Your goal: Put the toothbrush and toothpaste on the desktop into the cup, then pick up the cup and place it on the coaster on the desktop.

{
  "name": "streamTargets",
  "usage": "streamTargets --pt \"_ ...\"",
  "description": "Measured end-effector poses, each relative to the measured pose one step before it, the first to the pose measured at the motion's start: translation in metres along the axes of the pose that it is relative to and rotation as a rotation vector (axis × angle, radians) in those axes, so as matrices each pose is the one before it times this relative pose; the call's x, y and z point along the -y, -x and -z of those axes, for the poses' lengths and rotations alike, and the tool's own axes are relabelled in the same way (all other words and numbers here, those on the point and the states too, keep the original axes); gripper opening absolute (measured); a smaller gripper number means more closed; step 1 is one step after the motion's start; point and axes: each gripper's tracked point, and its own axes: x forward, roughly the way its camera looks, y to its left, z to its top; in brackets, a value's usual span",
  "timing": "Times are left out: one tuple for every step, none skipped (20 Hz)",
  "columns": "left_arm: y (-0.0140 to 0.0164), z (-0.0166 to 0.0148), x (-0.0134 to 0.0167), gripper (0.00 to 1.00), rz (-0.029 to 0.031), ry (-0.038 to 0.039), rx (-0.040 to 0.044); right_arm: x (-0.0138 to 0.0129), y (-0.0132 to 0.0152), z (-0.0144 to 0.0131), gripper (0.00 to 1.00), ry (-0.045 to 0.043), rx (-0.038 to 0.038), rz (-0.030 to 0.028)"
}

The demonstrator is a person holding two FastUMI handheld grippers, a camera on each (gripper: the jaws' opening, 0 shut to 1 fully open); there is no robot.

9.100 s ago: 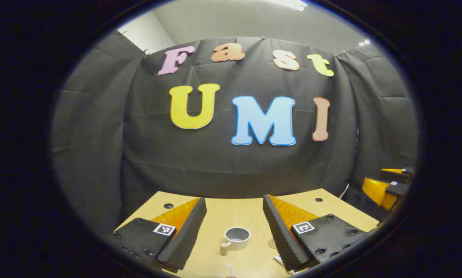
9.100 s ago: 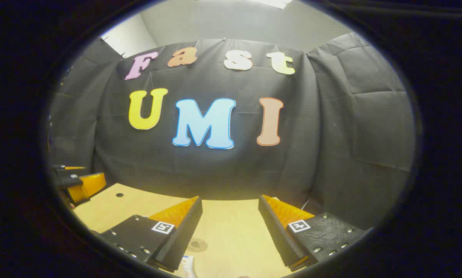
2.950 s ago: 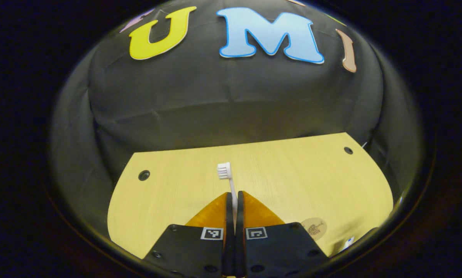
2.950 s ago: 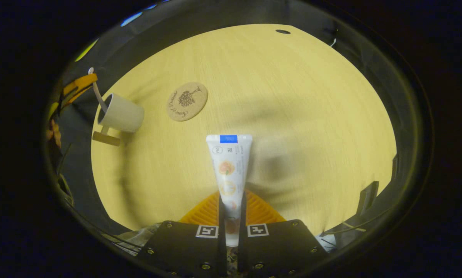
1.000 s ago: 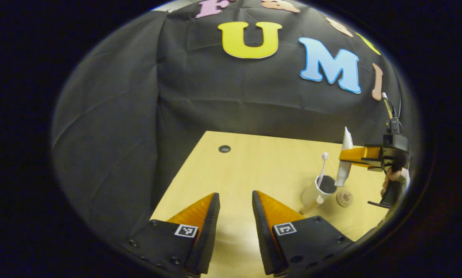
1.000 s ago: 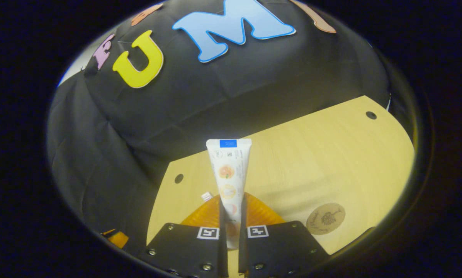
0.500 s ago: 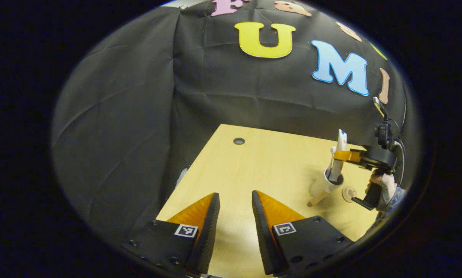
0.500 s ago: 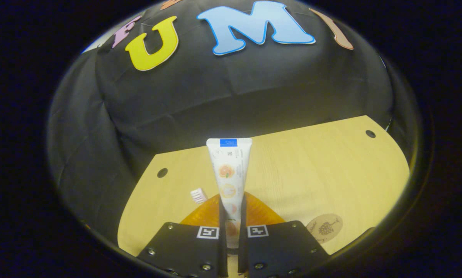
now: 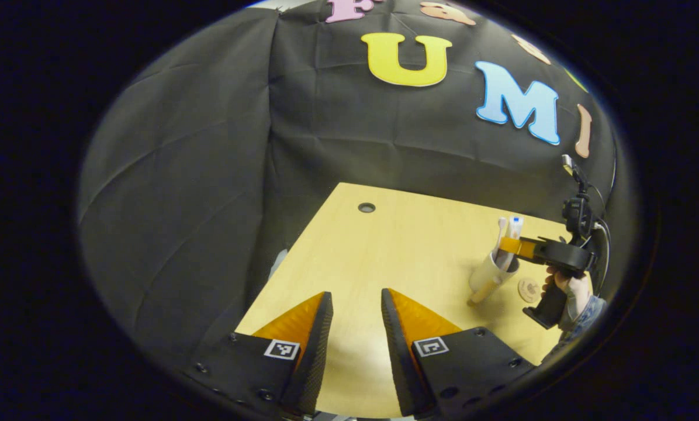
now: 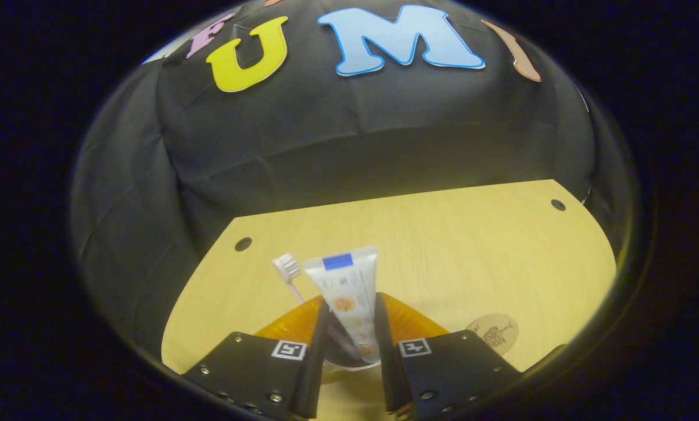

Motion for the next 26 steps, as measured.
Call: streamTargets --pt "-0.00101 -0.00119 0.00199 0.48 0.00414 -0.00031 0.00101 -0.0017 0.00035 -0.00311 0.47 -0.0119 0.00082 -0.00792" --pt "-0.00071 -0.00076 0.00207 0.48 0.00716 -0.00706 0.00744 -0.00224 0.00528 -0.00141 0.5 -0.01269 0.00491 -0.01341" --pt "-0.00065 0.00017 0.00255 0.48 0.00542 -0.00709 0.00304 -0.0029 0.00326 -0.00308 0.58 -0.00907 0.00717 -0.00955" --pt "-0.00027 0.00061 0.00415 0.48 0.0103 -0.00422 -0.00163 -0.00158 0.00422 -0.0031 0.62 -0.00227 0.01055 -0.00343" --pt "-0.00032 0.00122 -0.00019 0.48 0.01019 -0.0032 0.00089 -0.00024 0.00466 -0.0053 0.7 -0.00194 0.01356 -0.00056" --pt "-0.0005 0.00021 0.00143 0.48 0.01323 -0.00351 0.00123 -0.00076 0.00672 -0.0046 0.7 -0.00554 0.01404 -0.00234" --pt "-0.00048 0.00103 0.00228 0.48 0.01406 -0.00424 -0.00218 0.00002 0.00757 -0.00589 0.7 -0.01222 0.01072 -0.00634" --pt "0.00083 0.00241 0.00598 0.48 0.01927 -0.0038 -0.00586 0.00004 0.00857 -0.00536 0.7 -0.01553 0.01227 -0.00568" --pt "0.00306 0.00118 0.01257 0.57 0.02793 -0.00183 -0.01266 0.00175 0.01203 -0.00784 0.7 -0.01821 0.01627 -0.00229" --pt "-0.00191 -0.00265 0.01831 0.57 0.03931 -0.005 -0.01382 0.00375 0.01639 -0.00691 0.7 -0.01669 0.03144 0.00023" --pt "-0.00282 -0.00192 0.01296 0.57 0.03527 -0.01156 -0.00325 0.00659 0.01557 -0.00601 0.7 -0.00831 0.02598 0.0086" --pt "-0.00573 -0.00137 0.01024 0.57 0.02719 -0.01662 -0.00603 0.01218 0.01495 0.00121 0.7 -0.00379 0.00816 0.01896" --pt "-0.01176 0.00054 0.00879 0.57 0.02939 -0.01192 -0.01048 0.01361 0.0127 0.00206 0.69 -0.00714 0.00031 0.01744" --pt "-0.00783 -0.00041 0.0121 0.57 0.03202 -0.01203 -0.01176 0.01467 0.01112 0.00511 0.7 -0.00816 -0.01227 0.01961" --pt "-0.01077 -0.00039 0.01038 0.57 0.02583 -0.01343 -0.01396 0.018 0.01051 0.00554 0.69 -0.00901 -0.01766 0.02152" --pt "-0.00989 -0.00082 0.0105 0.57 0.027 -0.01087 -0.01777 0.01994 0.01001 0.00608 0.7 -0.00792 -0.01661 0.02578" --pt "-0.00898 -0.00116 0.01059 0.57 0.0277 -0.00857 -0.0162 0.02266 0.01023 0.00328 0.7 -0.01024 -0.00486 0.0377" --pt "-0.01137 -0.00109 0.01258 0.57 0.03534 -0.0053 -0.02065 0.02252 0.00776 0.00339 0.7 -0.01671 -0.00297 0.04062" --pt "-0.00953 0.00167 0.01279 0.56 0.04287 -0.0043 -0.02961 0.02154 0.00777 0.00506 0.7 -0.0255 -0.01217 0.03729" --pt "-0.01323 0.00295 0.01143 0.56 0.03845 -0.00698 -0.04119 0.01932 0.00814 0.00898 0.7 -0.032 -0.01673 0.03836" --pt "-0.01418 0.00412 0.00929 0.56 0.0344 -0.0163 -0.04544 0.01932 0.00772 0.00804 0.7 -0.03819 -0.01285 0.03263" --pt "-0.01312 0.00424 0.007 0.56 0.02766 -0.02768 -0.05233 0.01212 0.00606 0.0098 0.7 -0.03825 -0.01407 0.01979" --pt "-0.01095 0.00336 0.00462 0.56 0.01596 -0.03786 -0.04926 0.01251 0.00736 0.01008 0.7 -0.02917 -0.01588 0.02125" --pt "-0.01009 -0.00246 0.00395 0.52 0.01084 -0.03801 -0.03794 0.01276 0.00623 0.01101 0.7 -0.02 -0.01113 0.02387" --pt "-0.00862 -0.00217 0.00288 0.56 0.00897 -0.03189 -0.03041 0.01074 0.006 0.00814 0.7 -0.01651 -0.00711 0.02263" --pt "-0.0074 -0.00289 0.00312 0.56 0.00158 -0.03179 -0.02525 0.00847 0.00398 0.00697 0.7 -0.01668 -0.00735 0.01818"
